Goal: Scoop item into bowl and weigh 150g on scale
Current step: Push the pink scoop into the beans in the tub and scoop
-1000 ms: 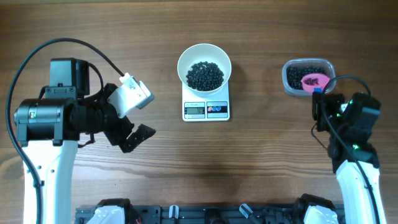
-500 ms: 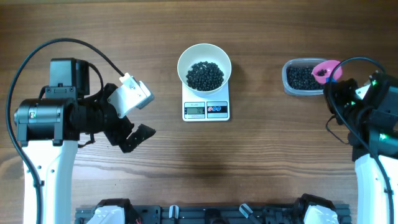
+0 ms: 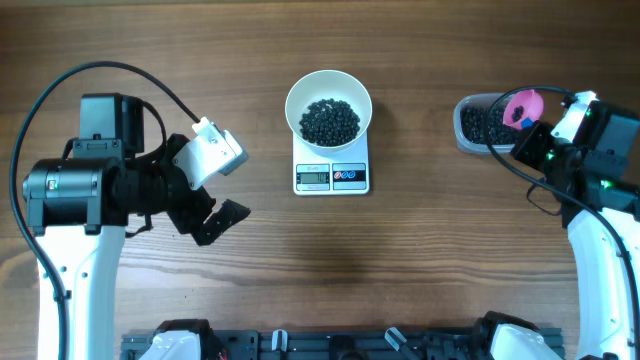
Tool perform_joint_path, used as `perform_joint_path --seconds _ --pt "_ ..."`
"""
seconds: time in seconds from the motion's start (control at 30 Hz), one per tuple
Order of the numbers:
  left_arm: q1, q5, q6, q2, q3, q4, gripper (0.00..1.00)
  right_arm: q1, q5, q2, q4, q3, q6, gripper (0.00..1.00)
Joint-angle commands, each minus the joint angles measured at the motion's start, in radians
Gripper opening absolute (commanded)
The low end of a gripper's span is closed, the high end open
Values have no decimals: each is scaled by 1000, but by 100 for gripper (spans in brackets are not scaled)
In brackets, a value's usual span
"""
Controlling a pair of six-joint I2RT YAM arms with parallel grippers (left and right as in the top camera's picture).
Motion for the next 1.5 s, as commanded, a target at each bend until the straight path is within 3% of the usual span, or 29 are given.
perform_joint_path --seconds 0.0,0.23,0.4,0.5,0.77,0.9,1.0,1.17,1.27,1.47 --pt "5 19 20 4 -3 0 100 -2 90 3 -6 11 -158 5" --pt "5 19 19 4 -3 0 100 3 200 9 -48 13 -245 5" --pt "5 19 20 4 -3 0 100 68 205 105 -68 58 -328 5" --pt "5 19 19 4 -3 0 100 89 315 179 -113 97 -376 5" --pt "5 19 19 4 -3 0 100 92 458 197 -52 100 -481 5" --pt "5 19 20 4 -3 0 100 155 478 263 -36 102 -532 5" --pt "5 19 20 4 -3 0 100 227 603 352 -42 102 -537 4" --pt "5 19 19 4 -3 0 100 268 352 361 -144 143 -487 4" --pt "5 19 20 4 -3 0 100 267 302 361 -174 158 -467 4" --pt "5 19 19 4 -3 0 100 186 100 361 -183 158 -391 4"
